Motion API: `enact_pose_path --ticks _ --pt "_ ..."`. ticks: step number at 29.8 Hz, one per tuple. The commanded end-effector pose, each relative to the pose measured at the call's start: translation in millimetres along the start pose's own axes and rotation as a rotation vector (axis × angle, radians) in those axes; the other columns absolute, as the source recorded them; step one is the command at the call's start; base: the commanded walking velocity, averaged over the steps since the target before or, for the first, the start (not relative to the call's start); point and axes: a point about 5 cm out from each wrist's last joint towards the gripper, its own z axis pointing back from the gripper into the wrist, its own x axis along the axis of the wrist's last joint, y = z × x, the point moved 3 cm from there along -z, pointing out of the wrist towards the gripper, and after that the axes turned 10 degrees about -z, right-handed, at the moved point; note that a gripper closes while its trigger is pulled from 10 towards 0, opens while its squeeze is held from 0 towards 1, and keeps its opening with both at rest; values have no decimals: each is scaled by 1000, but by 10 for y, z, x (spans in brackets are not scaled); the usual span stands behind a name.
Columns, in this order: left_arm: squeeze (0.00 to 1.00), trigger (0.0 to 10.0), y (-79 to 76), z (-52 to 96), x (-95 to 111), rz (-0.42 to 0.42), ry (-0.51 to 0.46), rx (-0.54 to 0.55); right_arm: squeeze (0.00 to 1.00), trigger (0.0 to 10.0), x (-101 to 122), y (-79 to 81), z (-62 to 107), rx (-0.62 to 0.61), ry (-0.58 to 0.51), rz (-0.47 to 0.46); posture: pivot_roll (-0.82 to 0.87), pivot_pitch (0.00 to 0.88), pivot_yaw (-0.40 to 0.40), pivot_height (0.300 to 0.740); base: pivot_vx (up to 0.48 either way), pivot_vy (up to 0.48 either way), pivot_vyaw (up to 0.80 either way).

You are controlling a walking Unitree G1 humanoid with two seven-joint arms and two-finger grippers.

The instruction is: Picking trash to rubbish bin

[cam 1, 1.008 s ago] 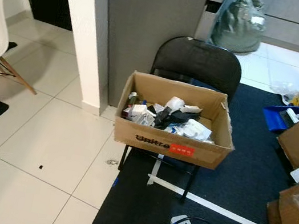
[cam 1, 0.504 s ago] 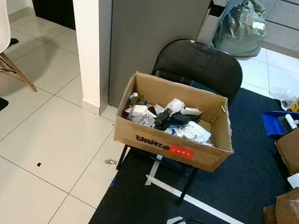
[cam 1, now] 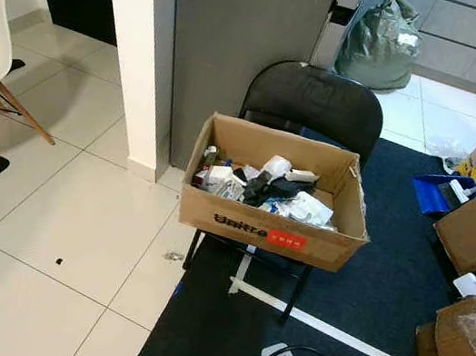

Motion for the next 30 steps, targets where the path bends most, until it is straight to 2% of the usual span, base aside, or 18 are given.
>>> enact_pose_path --ticks 1,6,10,18,30 --pt "0 10000 49 10 -28 11 3 20 0 10000 -54 24 -5 5 25 16 156 84 -25 740 0 0 0" --pt "0 10000 59 13 -41 14 8 22 0 10000 -31 24 -5 4 14 -1 139 77 -15 740 0 0 0" --pt "0 10000 29 12 -61 6 22 15 0 10000 -54 -36 6 -16 16 -17 119 67 -5 740 0 0 0" --pt "0 10000 48 -9 48 -12 0 18 0 10000 -120 -15 3 -13 25 -30 95 66 5 740 0 0 0" --pt "0 10000 -5 -25 97 -41 0 -2 0 10000 -150 -51 11 -25 27 -55 70 58 18 740 0 0 0"
